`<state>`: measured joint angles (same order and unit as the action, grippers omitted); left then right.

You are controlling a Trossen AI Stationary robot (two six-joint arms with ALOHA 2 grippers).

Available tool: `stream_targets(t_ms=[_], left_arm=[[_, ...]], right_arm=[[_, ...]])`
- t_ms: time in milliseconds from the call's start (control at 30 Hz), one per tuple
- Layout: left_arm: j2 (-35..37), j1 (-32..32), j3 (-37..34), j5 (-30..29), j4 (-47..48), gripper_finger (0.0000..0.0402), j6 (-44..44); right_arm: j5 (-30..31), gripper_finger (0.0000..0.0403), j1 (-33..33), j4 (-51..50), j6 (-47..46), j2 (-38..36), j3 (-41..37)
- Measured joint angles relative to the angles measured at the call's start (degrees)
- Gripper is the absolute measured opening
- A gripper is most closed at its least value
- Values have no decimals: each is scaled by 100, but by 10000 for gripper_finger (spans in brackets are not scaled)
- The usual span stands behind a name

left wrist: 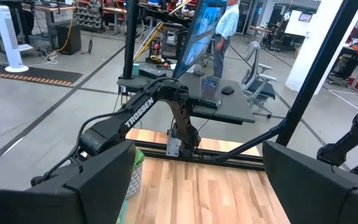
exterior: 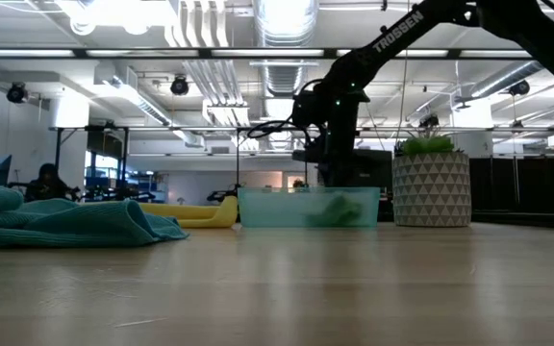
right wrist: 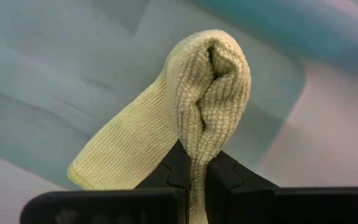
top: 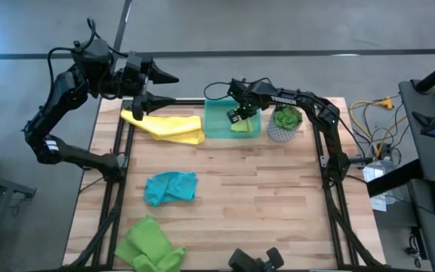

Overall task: Fold microfiber towels
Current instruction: Put the light green microfiber cloth into the blue bin

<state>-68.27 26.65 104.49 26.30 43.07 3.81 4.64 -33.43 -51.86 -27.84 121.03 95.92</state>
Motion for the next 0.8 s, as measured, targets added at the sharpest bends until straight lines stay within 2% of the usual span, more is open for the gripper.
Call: stream_targets(t_ms=[167, 467, 800], left_arm=[[0, 0, 0, 5, -1, 335, 0], [0, 0, 0, 9, -4, 335, 0], [0, 0, 0, 9, -7, 335, 15]], right_arm=[[5, 26, -20, -17, 132, 0, -4], [183, 114, -50, -125, 235, -2, 50], [510, 136, -66, -736, 636, -9, 686]])
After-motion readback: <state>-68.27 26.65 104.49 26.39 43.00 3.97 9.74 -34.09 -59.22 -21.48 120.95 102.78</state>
